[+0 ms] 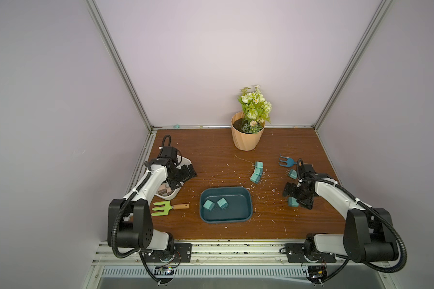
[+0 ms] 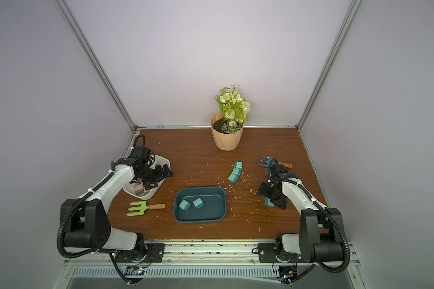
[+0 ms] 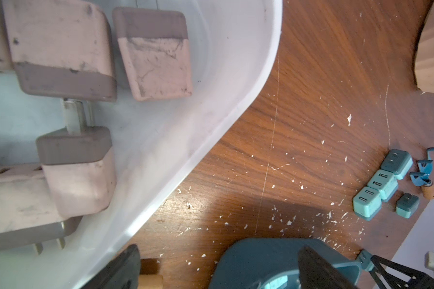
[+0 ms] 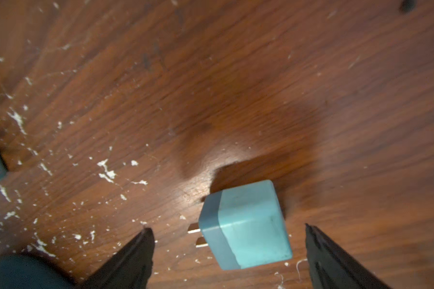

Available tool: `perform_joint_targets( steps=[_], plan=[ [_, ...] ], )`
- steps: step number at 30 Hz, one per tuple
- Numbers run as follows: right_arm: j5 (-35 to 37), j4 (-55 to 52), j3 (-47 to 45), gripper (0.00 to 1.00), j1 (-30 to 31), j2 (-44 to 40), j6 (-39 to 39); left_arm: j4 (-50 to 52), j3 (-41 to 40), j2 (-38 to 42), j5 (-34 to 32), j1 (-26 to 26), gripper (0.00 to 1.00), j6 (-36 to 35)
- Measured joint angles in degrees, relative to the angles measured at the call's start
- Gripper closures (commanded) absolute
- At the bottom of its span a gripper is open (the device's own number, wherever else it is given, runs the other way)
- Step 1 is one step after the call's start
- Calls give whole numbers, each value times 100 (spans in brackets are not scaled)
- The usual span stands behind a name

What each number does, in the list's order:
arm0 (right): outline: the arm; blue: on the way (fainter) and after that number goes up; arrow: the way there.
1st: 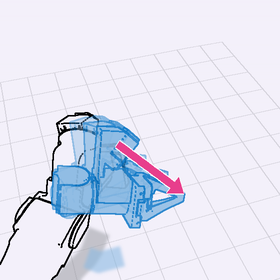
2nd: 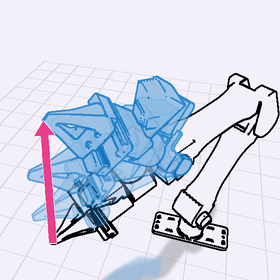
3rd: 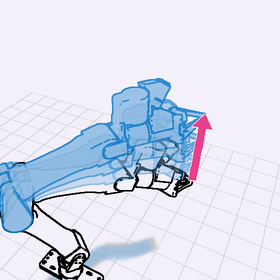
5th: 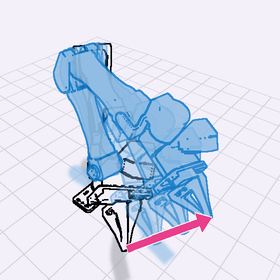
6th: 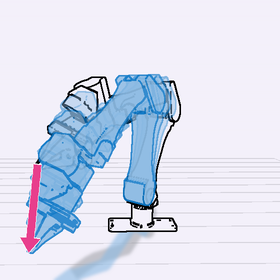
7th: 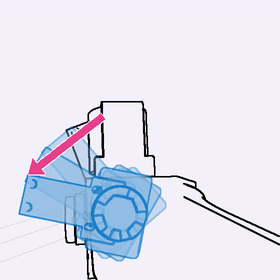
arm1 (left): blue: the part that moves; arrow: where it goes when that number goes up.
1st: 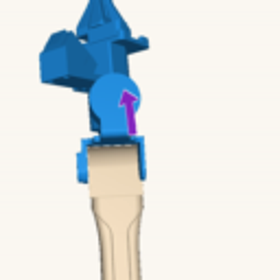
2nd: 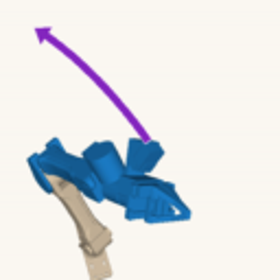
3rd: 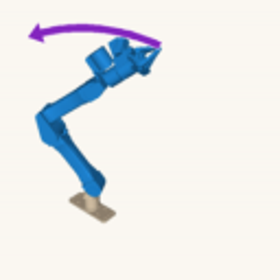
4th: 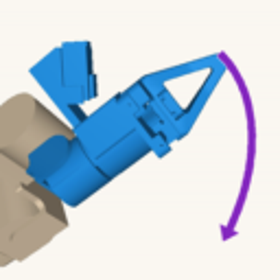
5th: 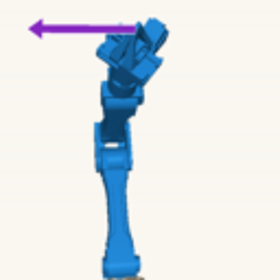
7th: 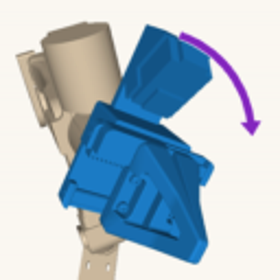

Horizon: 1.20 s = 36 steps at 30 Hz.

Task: Place the plugs by color into the storage box
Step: Move the plug to the center of the board.

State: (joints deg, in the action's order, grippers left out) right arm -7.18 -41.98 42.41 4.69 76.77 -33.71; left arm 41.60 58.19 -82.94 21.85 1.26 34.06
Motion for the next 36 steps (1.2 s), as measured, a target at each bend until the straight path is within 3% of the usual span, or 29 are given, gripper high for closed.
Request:
perform_joint_targets(
  steps=[6,11,23,30,36],
  plan=[
    [-612,409,98,8,15,398,162,-22,90,-87,0,0,1,-4],
    [-977,474,758,8,319,1117,612,-26,175,-164,20,0,1,-4],
    [-955,247,2352,8,1467,2476,1534,-35,282,-190,20,0,1,0],
    [-264,70,2535,6,1790,2402,1204,-35,282,-188,20,0,1,2],
    [599,-2,2253,5,1744,1561,461,-37,282,-188,20,0,1,2]
  ],
)
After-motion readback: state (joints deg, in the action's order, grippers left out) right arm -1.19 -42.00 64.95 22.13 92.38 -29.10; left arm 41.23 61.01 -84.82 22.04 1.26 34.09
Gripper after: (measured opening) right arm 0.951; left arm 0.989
